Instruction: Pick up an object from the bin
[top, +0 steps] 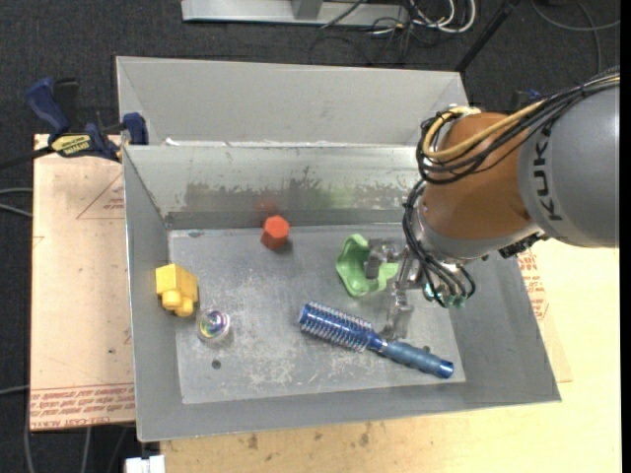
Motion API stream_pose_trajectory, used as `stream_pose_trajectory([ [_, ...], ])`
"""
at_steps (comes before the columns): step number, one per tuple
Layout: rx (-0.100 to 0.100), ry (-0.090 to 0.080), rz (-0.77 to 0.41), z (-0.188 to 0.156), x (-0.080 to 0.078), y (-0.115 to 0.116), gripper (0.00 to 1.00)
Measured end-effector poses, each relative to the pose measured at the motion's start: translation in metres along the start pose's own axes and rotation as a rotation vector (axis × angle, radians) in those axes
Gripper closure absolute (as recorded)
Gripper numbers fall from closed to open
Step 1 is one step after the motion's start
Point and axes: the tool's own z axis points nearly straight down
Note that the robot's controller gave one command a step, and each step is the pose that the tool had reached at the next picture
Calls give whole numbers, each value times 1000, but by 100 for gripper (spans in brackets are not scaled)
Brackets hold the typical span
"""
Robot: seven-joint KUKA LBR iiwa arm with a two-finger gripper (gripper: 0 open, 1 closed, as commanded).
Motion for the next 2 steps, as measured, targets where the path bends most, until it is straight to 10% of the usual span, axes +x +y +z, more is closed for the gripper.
stream_pose_trajectory([
  [1,-2,1,67,84,13,41,0],
  [2,-1,-5,70,80,10,39,100],
])
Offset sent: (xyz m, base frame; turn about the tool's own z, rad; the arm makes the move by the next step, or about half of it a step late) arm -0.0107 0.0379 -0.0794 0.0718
